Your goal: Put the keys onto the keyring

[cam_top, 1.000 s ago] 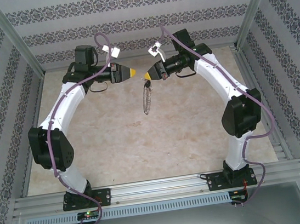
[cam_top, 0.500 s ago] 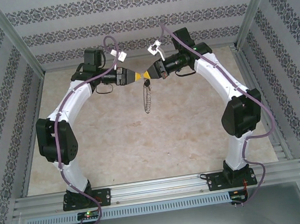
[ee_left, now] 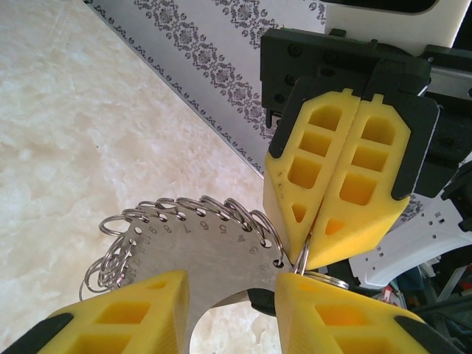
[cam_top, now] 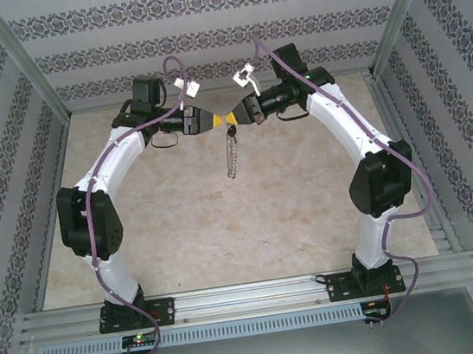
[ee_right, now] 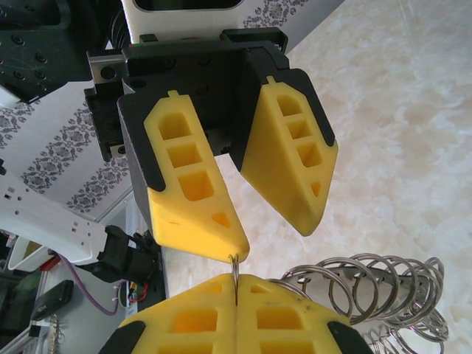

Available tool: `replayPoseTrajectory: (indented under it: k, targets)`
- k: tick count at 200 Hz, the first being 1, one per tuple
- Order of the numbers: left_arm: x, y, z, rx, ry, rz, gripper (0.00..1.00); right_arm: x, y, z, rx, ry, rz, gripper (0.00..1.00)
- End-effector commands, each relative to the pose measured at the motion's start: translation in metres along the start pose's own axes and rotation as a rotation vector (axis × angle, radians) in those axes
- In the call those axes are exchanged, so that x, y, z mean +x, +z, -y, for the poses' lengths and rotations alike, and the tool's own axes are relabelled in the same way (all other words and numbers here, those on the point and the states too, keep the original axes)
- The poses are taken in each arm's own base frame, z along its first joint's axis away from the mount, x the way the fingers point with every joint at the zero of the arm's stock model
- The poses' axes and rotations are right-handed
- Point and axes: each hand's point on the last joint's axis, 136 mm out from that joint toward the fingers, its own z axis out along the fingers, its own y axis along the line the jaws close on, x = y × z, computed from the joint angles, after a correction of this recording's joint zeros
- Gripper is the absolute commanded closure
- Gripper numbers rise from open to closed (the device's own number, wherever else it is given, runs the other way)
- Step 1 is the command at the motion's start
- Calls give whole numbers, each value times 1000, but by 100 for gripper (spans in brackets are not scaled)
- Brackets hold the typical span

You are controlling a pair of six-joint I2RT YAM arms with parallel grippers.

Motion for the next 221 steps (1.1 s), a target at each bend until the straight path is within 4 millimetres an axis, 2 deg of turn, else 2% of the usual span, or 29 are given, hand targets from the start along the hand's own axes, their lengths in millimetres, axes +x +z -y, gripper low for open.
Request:
replayPoseTrajectory:
  k: [1,71,159,183,221]
  targets:
    - [-7,-5,25,34,85,0,62,-3,-1,-4,-32,-25,14,100]
    - [-11,-14,31,40,107,12,58,-2,-5,-4,-22,-26,21,100]
    - [-7,1,34,104,97,-10,58,-3,0,-7,-37,-33,22,100]
    - [-7,6,34,120,97,-17,59,-3,0,-7,-38,-31,20,100]
    - [-6,10,38,145,103,-26,67,-2,1,-8,-39,-31,19,100]
